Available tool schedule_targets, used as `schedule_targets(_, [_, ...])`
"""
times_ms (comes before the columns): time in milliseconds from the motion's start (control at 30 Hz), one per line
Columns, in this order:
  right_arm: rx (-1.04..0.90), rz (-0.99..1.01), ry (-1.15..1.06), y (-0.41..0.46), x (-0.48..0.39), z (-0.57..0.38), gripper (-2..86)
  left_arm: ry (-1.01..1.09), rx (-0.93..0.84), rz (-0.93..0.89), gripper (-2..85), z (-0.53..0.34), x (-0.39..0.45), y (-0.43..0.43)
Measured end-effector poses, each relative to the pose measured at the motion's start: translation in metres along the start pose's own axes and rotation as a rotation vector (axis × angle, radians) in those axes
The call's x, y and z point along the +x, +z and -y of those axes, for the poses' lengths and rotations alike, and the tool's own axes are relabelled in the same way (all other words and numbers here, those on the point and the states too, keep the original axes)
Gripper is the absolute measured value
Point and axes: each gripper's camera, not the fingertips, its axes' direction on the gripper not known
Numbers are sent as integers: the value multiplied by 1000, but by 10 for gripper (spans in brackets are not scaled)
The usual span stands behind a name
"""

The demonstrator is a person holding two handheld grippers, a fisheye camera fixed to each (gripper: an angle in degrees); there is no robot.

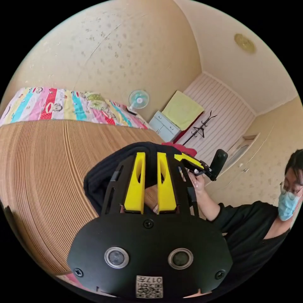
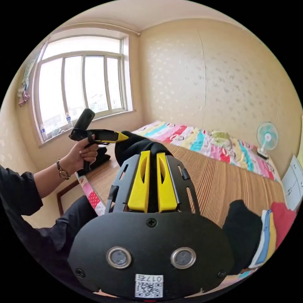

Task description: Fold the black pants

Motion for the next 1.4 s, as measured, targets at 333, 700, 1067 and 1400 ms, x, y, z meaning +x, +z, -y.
schedule_targets(333, [-179, 138, 515, 52, 50, -243, 52, -341, 49, -26, 75, -203, -5, 48])
schedule_targets(700, [-379, 388, 524, 224, 118, -106, 157, -438, 260, 173, 86, -234, -22, -65])
schedule_targets(1067, [-426, 425, 418, 378, -23, -40, 129, -591, 426, 208, 86, -323, -21, -136])
schedule_targets(1400, [-470, 516, 280, 502, -207, 19, 128, -598, 458, 206, 86, -345, -9, -147])
